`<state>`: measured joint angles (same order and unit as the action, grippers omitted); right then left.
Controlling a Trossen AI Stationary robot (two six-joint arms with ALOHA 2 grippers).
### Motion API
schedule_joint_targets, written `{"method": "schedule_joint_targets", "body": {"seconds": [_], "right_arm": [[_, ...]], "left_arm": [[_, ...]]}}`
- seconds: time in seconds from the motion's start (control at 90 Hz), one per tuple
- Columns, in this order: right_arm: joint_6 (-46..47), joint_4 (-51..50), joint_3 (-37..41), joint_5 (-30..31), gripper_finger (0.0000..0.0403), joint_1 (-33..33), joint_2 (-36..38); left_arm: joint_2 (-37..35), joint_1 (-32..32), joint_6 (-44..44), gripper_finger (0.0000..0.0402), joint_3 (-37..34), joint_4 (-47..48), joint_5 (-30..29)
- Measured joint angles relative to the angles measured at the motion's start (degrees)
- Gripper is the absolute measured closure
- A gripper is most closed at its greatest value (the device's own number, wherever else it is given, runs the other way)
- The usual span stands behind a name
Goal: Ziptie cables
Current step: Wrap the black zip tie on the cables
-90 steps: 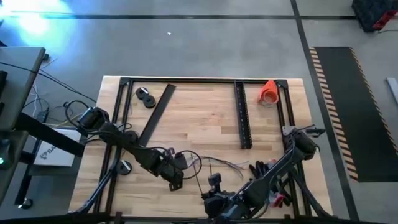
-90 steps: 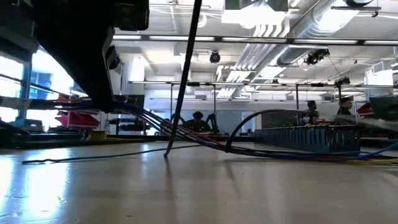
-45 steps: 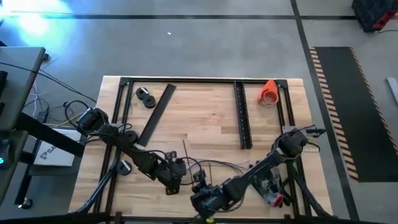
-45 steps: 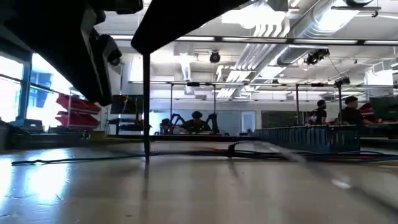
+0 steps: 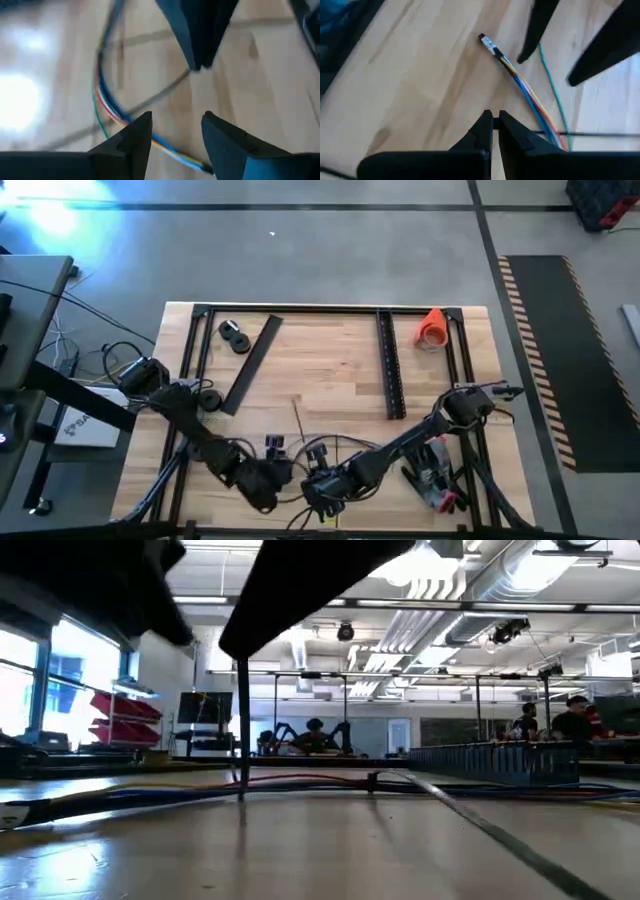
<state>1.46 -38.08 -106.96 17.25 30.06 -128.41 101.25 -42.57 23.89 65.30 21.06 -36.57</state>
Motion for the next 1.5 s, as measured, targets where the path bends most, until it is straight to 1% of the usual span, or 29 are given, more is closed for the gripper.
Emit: {"method": "schedule_joint_targets", "body": {"seconds": [0.056, 0.111, 0.244, 0.322, 0.411, 0.533, 0.678, 0.889, 0.933, 1.044, 1.122, 1.189, 1.278, 1.433, 1.5], "right_arm": [[0.2, -0.2, 0.0, -1.1, 0.0403, -0.6, 0.7], [0.2, -0.1, 0.0, -1.5, 0.0403, -1.0, 1.4], [1.8, 0.0, 0.0, -4.9, 0.0403, -2.4, 2.9], [2.7, 0.1, 0.0, -6.9, 0.0403, -3.3, 3.2], [3.7, -0.2, 0.0, -7.7, 0.0403, -4.1, 3.2], [5.3, -0.4, 0.0, -7.7, 0.0403, -4.6, 3.2], [6.4, -0.4, 0.0, -7.7, 0.0403, -5.0, 3.2], [9.3, -0.7, 0.0, -7.7, 0.0403, -5.0, 3.2], [10.2, -0.7, 0.0, -7.7, 0.0403, -5.0, 3.2], [10.7, -0.6, 0.0, -7.7, 0.0399, -4.9, 3.2], [10.9, -0.2, 0.0, -7.7, 0.0384, -4.9, 3.2], [11.1, -0.4, 0.0, -8.2, 0.0361, -4.9, 3.4], [8.9, -1.3, 0.0, -9.8, 0.032, -5.0, 4.3], [3.8, -6.0, 0.0, -10.3, 0.0243, -5.8, 6.2], [2.4, -7.7, 0.0, -10.3, 0.0219, -6.9, 6.8]], "left_arm": [[1.0, -0.8, 0.0, 0.0258, 0.0, -1.5, -4.3], [2.2, -1.0, 0.0, 0.0259, 0.0, -3.0, -6.2], [6.2, -0.6, -0.2, 0.0259, 0.0, -7.3, -6.9], [8.5, -0.1, 0.0, 0.0259, 0.0, -9.6, -8.2], [10.1, 0.0, 0.8, 0.0261, 0.0, -11.7, -10.0], [10.6, 0.0, 3.2, 0.0271, 0.0, -12.2, -11.2], [10.6, -0.3, 4.5, 0.0306, 0.0, -12.3, -13.2], [10.6, -0.2, 5.0, 0.0388, 0.0, -12.9, -14.0], [10.6, -0.4, 5.4, 0.0396, 0.0, -12.9, -14.2], [10.6, -0.6, 6.0, 0.04, 0.0, -13.8, -13.1], [10.6, -0.7, 6.8, 0.0401, 0.0, -13.4, -13.1], [10.6, -0.7, 7.0, 0.0401, 0.0, -12.8, -13.0], [10.6, -0.8, 7.0, 0.0401, 0.0, -12.4, -12.0], [10.5, -0.8, 7.0, 0.0401, 0.0, -10.7, -9.2], [10.4, -0.8, 7.4, 0.0401, 0.0, -9.7, -8.4]]}}
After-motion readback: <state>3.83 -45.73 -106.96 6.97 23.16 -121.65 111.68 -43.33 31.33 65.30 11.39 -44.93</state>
